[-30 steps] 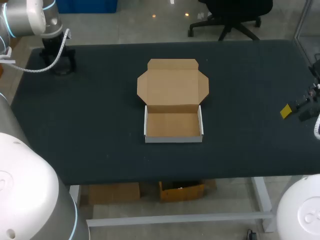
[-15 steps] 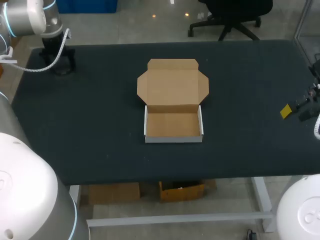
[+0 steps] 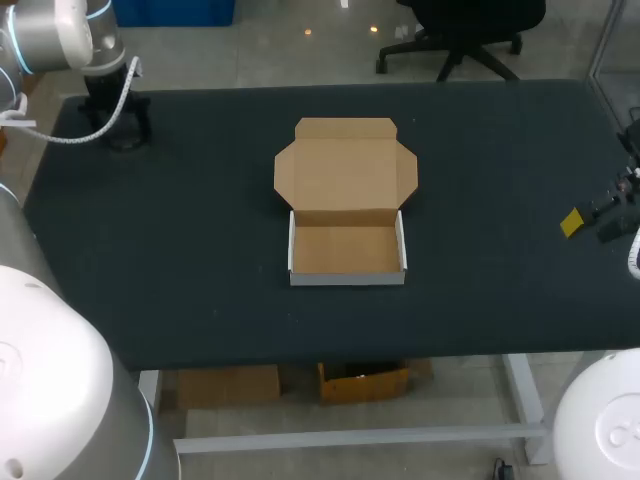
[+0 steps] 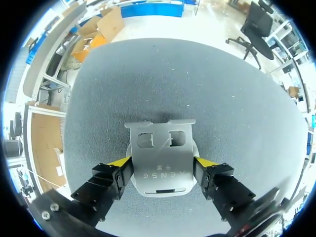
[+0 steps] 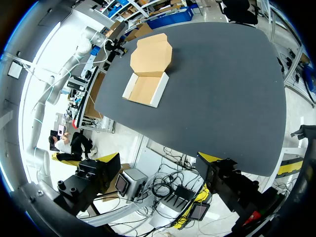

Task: Assemble the packaging by folding the flat box into shape, placing the metal phone stand inside, and closing the box properly

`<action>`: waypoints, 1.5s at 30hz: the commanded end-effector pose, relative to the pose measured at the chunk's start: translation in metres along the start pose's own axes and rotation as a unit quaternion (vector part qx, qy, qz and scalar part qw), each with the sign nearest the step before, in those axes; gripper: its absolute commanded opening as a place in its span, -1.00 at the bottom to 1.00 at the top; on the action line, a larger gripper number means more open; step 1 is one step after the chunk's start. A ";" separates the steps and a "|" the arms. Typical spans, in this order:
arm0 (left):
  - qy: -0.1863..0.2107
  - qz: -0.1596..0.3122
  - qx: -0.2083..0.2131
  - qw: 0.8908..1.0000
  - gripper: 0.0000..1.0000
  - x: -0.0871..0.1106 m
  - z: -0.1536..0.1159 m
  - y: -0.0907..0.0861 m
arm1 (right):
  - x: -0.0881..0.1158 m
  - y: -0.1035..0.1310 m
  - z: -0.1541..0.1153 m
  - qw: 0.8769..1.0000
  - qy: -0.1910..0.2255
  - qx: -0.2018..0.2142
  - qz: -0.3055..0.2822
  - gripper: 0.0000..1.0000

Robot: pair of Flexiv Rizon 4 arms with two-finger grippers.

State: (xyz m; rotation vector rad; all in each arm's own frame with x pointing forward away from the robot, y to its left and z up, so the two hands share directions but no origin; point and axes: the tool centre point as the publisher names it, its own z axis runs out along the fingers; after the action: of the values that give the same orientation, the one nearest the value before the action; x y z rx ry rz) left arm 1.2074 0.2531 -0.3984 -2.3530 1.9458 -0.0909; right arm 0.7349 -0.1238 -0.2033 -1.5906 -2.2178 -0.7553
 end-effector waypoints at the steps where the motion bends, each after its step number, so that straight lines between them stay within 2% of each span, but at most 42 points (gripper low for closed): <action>1: -0.001 0.000 -0.009 1.000 0.52 0.000 0.003 -0.009 | 0.000 -0.001 -0.002 1.000 0.001 0.000 0.000 1.00; 6: -0.003 0.000 -0.010 1.000 0.47 -0.001 0.004 -0.009 | 0.000 -0.001 -0.002 1.000 0.001 0.000 0.000 1.00; 7: -0.003 -0.001 -0.010 1.000 0.36 -0.001 0.004 -0.009 | 0.000 -0.001 -0.002 1.000 0.001 0.000 0.000 1.00; 9: -0.003 -0.001 -0.011 1.000 -0.09 0.000 0.004 -0.009 | 0.000 -0.001 -0.002 1.000 0.001 0.000 0.000 1.00; 11: -0.003 -0.001 -0.010 1.000 -0.36 0.000 0.004 -0.009 | 0.000 -0.001 -0.002 1.000 0.001 0.000 0.000 1.00; 12: -0.003 -0.001 -0.010 1.000 -0.44 0.000 0.004 -0.009 | 0.000 -0.001 -0.002 1.000 0.001 0.000 0.000 1.00; 13: -0.003 -0.001 -0.010 1.000 -0.94 -0.001 0.004 -0.009 | 0.000 -0.001 -0.002 1.000 0.001 0.000 0.000 1.00; 14: -0.003 -0.001 -0.010 1.000 -1.00 -0.001 0.004 -0.009 | 0.000 -0.001 -0.002 1.000 0.001 0.000 0.000 1.00; 28: -0.003 0.006 0.006 1.000 -1.00 0.000 -0.008 -0.001 | 0.000 -0.001 -0.002 1.000 0.001 0.000 0.000 1.00; 45: -0.011 0.021 0.021 0.999 -1.00 0.003 -0.028 0.027 | 0.000 -0.001 -0.002 1.000 0.001 0.000 0.000 1.00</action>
State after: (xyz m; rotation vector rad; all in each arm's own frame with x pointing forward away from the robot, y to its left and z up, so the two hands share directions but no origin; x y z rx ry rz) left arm 1.1963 0.2489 -0.3836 -2.3115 1.9901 -0.0613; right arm 0.7349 -0.1238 -0.2033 -1.5906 -2.2178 -0.7553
